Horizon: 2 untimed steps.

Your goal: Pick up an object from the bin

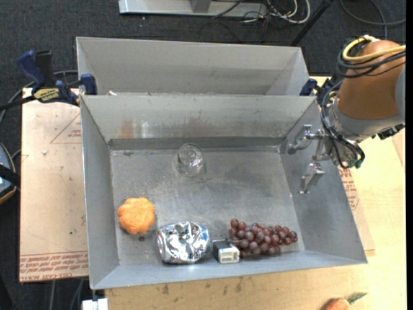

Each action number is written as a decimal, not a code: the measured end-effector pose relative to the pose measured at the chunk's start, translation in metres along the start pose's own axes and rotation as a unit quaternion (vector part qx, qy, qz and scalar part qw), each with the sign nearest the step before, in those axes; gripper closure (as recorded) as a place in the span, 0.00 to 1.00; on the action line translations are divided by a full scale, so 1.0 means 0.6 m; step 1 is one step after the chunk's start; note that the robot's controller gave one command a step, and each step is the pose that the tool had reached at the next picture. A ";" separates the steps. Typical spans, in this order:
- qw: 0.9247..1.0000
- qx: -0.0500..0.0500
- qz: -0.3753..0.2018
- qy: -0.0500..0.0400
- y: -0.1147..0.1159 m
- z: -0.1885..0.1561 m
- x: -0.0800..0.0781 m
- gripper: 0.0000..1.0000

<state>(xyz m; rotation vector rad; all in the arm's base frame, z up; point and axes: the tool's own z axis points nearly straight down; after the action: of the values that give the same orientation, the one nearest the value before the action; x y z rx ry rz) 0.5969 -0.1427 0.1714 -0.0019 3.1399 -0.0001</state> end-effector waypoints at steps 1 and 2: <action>1.000 0.000 0.000 0.000 0.000 0.000 0.000 0.00; 0.997 0.000 -0.079 0.000 0.029 0.085 0.081 0.00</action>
Offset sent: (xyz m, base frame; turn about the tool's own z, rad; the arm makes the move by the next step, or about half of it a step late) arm -0.0975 0.0334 -0.1014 -0.3160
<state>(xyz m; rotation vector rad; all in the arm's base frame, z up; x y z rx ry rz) 0.5480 -0.1252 0.1205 -0.2509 3.1289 0.0004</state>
